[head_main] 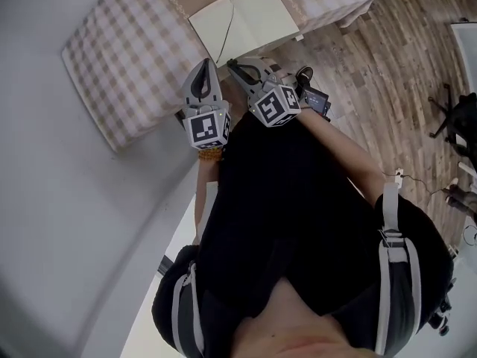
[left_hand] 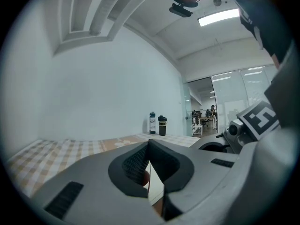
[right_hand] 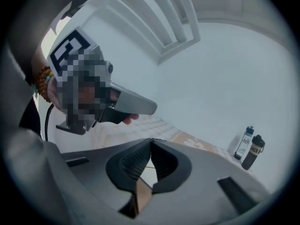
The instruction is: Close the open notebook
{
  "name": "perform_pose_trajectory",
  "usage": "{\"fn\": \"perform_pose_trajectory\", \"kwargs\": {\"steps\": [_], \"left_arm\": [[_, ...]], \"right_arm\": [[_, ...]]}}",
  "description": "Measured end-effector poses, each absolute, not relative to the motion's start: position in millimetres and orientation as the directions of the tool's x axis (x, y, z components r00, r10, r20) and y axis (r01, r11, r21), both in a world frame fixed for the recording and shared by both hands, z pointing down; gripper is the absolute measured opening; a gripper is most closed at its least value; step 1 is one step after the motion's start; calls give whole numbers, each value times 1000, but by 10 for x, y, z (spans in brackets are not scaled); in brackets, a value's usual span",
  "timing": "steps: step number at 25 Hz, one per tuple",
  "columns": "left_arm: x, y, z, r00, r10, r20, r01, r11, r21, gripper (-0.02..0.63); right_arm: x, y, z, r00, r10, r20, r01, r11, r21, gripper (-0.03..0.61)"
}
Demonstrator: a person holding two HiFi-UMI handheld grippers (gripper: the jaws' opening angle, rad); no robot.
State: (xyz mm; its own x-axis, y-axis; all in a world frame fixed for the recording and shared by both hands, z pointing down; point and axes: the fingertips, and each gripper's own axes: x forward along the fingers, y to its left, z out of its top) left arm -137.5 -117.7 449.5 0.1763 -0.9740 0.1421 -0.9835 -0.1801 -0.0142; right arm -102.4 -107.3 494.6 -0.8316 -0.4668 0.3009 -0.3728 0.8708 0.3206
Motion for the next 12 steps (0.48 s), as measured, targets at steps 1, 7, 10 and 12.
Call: {"fn": "perform_pose_trajectory", "kwargs": {"steps": [1,7,10,12], "left_arm": [[-1391,-1178,4498,176,-974,142,-984,-179,-14,2],[-1472,-1159,4562,169,-974,153,-984,-175,-26,2],[-1507,-1118,4591,164,-973,160,-985,-169,-22,2],[-1538,-1108,4606,158,-974,162,-986,-164,-23,2]], "right_arm": [[-1016,-1091,4977,-826,-474,306,-367,863,347,2],[-962,-1243,5233,-757,-555,344,-366,797,481,90],[-952,-1248,5395,-723,-579,377,-308,759,574,136],[-959,-1246,5480,-714,-577,397,-260,745,614,173]]}}
